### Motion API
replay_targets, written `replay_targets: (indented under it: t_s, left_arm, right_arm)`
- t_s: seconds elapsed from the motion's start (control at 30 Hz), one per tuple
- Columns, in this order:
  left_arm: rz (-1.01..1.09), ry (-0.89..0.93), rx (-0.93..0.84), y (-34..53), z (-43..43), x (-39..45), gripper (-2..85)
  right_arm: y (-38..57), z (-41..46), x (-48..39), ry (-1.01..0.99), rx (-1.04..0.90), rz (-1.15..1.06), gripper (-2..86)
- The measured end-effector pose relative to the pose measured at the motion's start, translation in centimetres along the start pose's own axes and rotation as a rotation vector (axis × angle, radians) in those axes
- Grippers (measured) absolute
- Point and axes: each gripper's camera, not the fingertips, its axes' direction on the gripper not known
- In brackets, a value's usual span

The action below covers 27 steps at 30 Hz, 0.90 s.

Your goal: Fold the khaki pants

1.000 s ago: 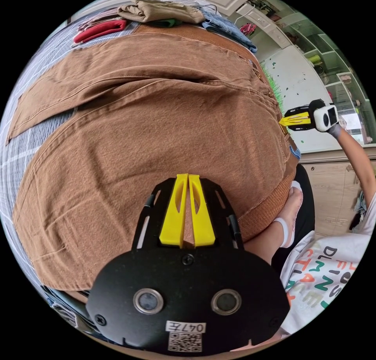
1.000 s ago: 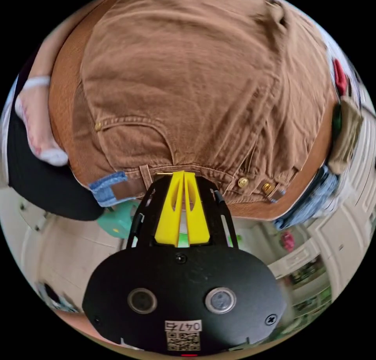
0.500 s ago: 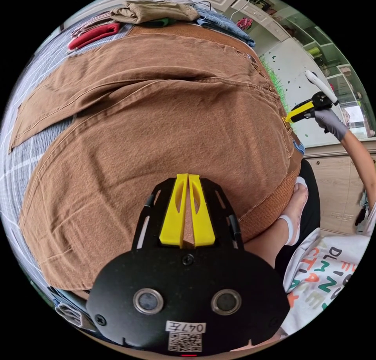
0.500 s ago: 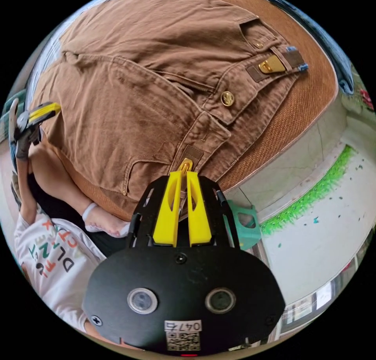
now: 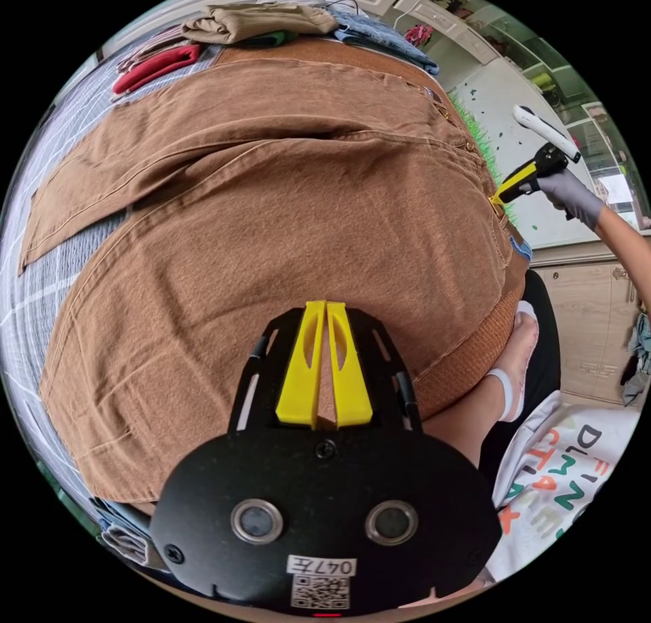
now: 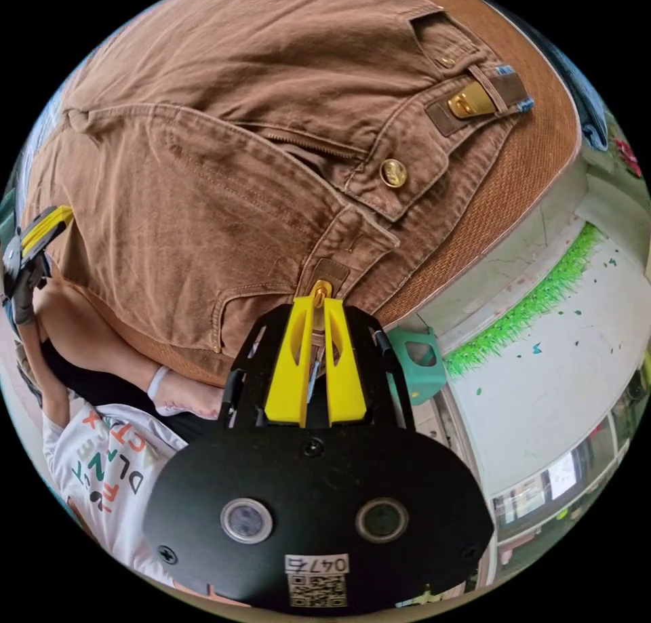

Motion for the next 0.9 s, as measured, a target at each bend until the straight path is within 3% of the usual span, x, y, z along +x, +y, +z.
replay_targets:
  t_s: [0.2,0.43,0.63,0.77,0.9]
  left_arm:
    - [-0.008,0.012,0.014,1.8,0.0,-1.0,-1.0]
    - [-0.005,0.015,0.009,5.0,0.4,-2.2,-1.0]
    - [-0.005,0.037,0.005,8.9,1.0,-3.5,-1.0]
    - [-0.019,0.068,-0.008,12.5,1.5,-4.6,-1.0]
    - [-0.019,0.065,0.000,16.5,2.0,-4.9,-1.0]
  right_arm:
    - [0.0,1.1,-3.7,0.214,-0.076,-0.160,0.1]
    - [7.6,5.6,-9.7,0.730,-0.030,-0.869,-0.6]
    - [13.1,7.9,-8.4,0.850,-0.008,-1.205,0.0]
    - [14.6,8.4,-7.3,0.790,-0.063,-1.167,0.4]
    - [18.3,9.1,-5.6,0.810,0.001,-1.127,0.8]
